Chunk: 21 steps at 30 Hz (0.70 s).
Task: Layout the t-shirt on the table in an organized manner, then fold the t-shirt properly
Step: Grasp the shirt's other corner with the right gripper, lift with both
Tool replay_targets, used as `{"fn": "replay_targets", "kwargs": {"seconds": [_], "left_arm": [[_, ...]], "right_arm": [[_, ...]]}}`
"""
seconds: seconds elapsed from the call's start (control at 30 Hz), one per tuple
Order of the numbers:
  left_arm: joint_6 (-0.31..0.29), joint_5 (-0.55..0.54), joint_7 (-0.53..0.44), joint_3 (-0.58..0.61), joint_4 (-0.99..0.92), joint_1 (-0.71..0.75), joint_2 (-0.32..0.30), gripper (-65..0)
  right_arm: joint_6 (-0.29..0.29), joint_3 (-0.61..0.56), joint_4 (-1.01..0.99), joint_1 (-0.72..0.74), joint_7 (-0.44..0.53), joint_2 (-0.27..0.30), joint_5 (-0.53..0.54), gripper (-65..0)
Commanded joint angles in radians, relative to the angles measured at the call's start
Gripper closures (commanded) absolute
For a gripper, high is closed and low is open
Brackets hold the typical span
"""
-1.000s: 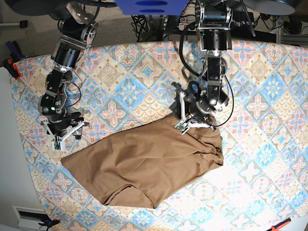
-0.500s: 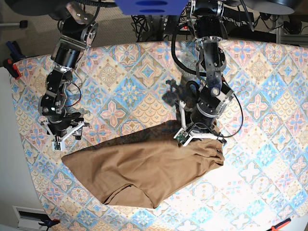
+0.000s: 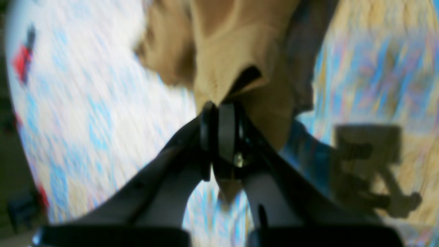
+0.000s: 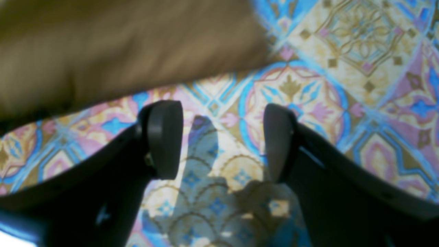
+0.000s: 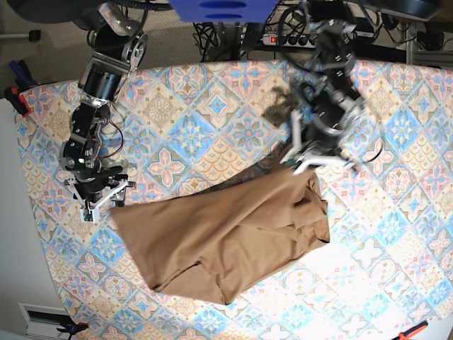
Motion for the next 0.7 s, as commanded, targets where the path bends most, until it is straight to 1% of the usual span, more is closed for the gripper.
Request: {"fn": "replay_targets", "kwargs": {"seconds": [0.0, 0.1, 0.13, 0.2, 0.3, 0.37, 0.4, 0.47, 0.5, 0.53, 0.67], "left_arm": [[0.009, -0.032, -0.012, -0.059, 0.020, 0.008, -0.015, 0.0], [0.009, -0.138, -0.012, -0.220, -0.002, 0.044, -0.024, 0.0], [0.009, -0.158, -0.012, -0.254, -0.010, 0.045, -0.033, 0.0], [0.009, -0.176, -0.011, -0.286, -0.013, 0.053, -0.043, 0.0], [0.009, -0.155, -0.011, -0.285, -0.016, 0.048, -0.038, 0.0], [0.009, -0.150, -0.011, -0.285, -0.016, 0.047, -0.037, 0.0], [0.009, -0.150, -0.011, -0.285, -0.017, 0.047, -0.037, 0.0], [0.009, -0.150, -0.011, -0.285, -0.025, 0.045, -0.037, 0.0], [0.009, -0.150, -0.011, -0.285, -0.031, 0.045, -0.037, 0.0], [0.009, -0.148, -0.011, -0.285, -0.039, 0.045, -0.038, 0.0], [0.009, -0.142, -0.009, -0.285, -0.054, 0.024, -0.037, 0.0]], "right_arm": [[0.001, 0.002, 0.020, 0.023, 0.020, 0.009, 0.009, -35.4], [0.001, 0.002, 0.016, 0.025, 0.020, 0.003, 0.009, -35.4], [0.001, 0.002, 0.016, 0.025, 0.020, 0.000, 0.011, -35.4], [0.001, 0.000, 0.015, 0.023, 0.020, -0.025, 0.011, -35.4], [0.009, 0.000, 0.023, 0.018, 0.014, -0.039, 0.011, -35.4], [0.035, 0.006, 0.024, 0.011, 0.001, -0.049, 0.011, -35.4], [0.058, 0.008, 0.026, -0.015, -0.014, -0.060, 0.011, -35.4], [0.138, 0.008, 0.073, -0.086, -0.029, -0.078, 0.011, -35.4], [0.167, 0.008, 0.107, -0.115, -0.026, -0.088, 0.011, -35.4], [0.182, 0.008, 0.142, -0.141, -0.026, -0.097, 0.011, -35.4], [0.184, 0.005, 0.248, -0.193, -0.032, -0.106, 0.011, -35.4]]}}
